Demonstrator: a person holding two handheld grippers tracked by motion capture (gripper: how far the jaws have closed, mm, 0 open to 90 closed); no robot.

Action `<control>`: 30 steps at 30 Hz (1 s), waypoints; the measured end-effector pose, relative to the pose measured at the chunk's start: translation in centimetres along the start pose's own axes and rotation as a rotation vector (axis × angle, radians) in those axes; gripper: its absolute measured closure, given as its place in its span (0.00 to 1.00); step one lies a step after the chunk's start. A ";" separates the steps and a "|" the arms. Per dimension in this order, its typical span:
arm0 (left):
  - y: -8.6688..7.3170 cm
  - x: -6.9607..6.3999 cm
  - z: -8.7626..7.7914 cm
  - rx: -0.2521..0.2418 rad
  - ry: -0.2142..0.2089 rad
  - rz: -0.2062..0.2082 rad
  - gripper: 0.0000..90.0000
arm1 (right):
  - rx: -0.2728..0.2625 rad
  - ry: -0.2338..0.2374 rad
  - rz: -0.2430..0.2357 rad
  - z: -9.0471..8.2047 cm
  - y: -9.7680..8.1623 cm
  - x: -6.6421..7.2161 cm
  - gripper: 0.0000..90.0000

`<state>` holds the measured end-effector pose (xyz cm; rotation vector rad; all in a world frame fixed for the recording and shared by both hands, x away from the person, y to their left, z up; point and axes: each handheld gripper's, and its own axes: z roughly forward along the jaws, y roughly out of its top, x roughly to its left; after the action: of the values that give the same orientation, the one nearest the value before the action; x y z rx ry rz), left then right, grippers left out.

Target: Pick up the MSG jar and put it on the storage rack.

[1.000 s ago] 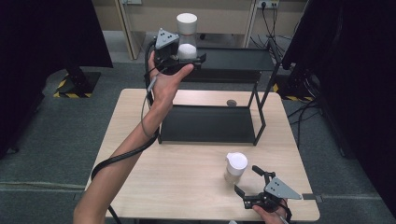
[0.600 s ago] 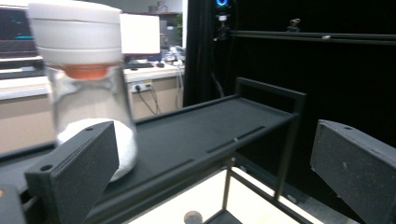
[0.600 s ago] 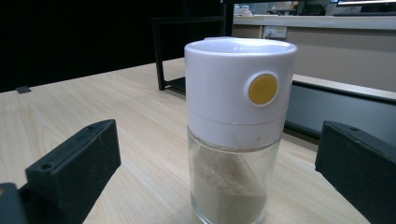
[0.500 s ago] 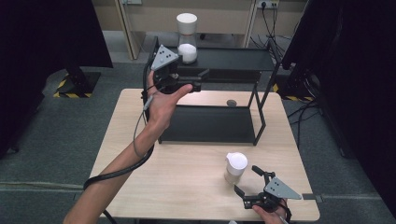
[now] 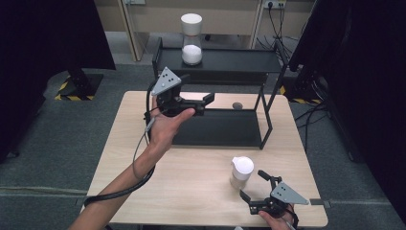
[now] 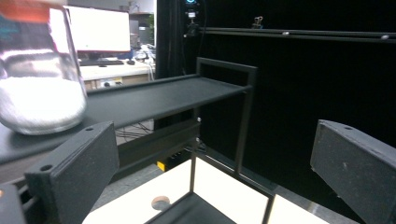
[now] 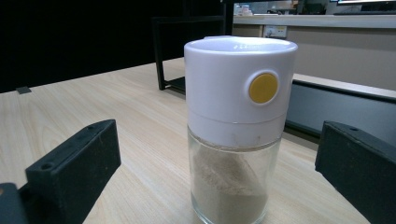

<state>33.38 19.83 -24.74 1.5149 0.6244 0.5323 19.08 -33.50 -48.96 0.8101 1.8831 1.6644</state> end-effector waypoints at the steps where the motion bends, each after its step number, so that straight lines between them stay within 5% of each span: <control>1: -0.3 -0.1 -0.1 -0.002 -0.003 0.001 0.00 | 0.000 0.000 0.000 0.0 0.0 0.0 0.01; 5: -1.6 -0.3 -0.6 0.005 -0.018 0.023 0.00 | 0.002 0.000 0.000 0.0 0.0 0.0 0.01; 9: -3.2 -0.2 -1.2 -0.002 -0.032 0.003 0.00 | 0.003 -0.001 0.001 0.0 0.0 0.0 0.01; 12: -4.1 -0.6 -1.5 0.002 -0.022 0.035 0.00 | 0.004 -0.002 0.002 0.0 0.0 0.0 0.01; 30: -9.0 -1.6 -3.2 0.010 -0.067 0.019 0.01 | 0.005 0.000 0.000 0.1 0.0 0.0 0.01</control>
<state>29.49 21.15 -33.48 1.5430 0.5618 0.4913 19.12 -33.44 -48.98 0.8118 1.8878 1.6604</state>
